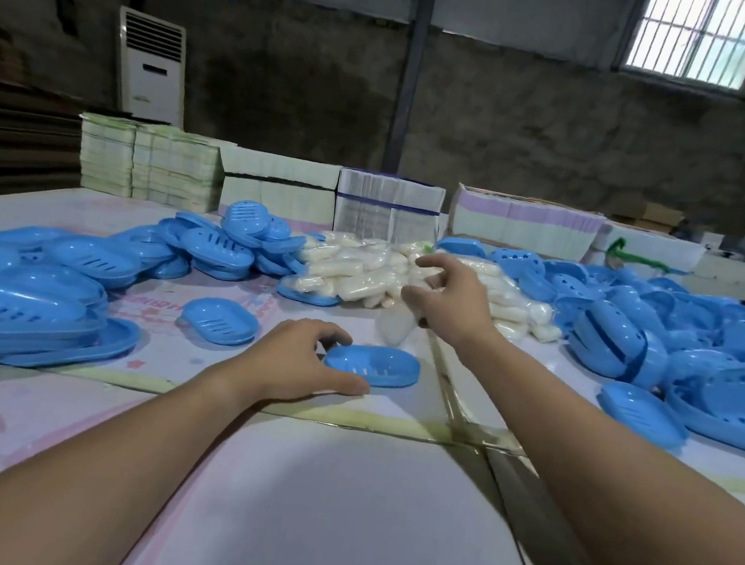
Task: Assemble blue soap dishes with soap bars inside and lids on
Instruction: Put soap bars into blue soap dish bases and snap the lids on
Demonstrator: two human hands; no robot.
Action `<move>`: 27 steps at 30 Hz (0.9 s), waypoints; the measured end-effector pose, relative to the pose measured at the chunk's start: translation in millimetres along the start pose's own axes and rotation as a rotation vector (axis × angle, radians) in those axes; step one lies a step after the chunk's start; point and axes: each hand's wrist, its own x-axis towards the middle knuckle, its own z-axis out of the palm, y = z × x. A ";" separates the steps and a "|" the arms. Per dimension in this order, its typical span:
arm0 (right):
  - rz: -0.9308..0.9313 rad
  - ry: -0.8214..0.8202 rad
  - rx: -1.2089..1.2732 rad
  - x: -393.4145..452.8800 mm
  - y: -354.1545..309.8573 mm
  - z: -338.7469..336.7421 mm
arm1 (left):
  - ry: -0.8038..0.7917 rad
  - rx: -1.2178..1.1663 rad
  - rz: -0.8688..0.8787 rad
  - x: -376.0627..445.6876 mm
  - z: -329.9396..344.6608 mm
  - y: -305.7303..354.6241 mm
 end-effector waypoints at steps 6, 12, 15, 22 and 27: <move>0.234 0.009 0.482 -36.0 -2.7 -22.6 | 0.049 0.012 -0.045 -2.7 5.1 7.0; -0.167 -0.140 -0.472 -52.6 -0.6 -10.6 | 0.084 0.015 -0.033 -3.7 12.1 12.0; -0.181 -0.329 -0.624 -49.7 -7.6 -21.0 | 0.091 0.005 -0.036 -4.0 12.5 12.7; -0.095 -0.486 -0.398 -66.1 15.6 -31.5 | 0.094 0.000 0.039 -6.3 21.3 23.3; -0.139 -0.070 -0.370 -42.1 22.9 -72.8 | 0.048 0.004 0.063 -10.5 20.5 24.7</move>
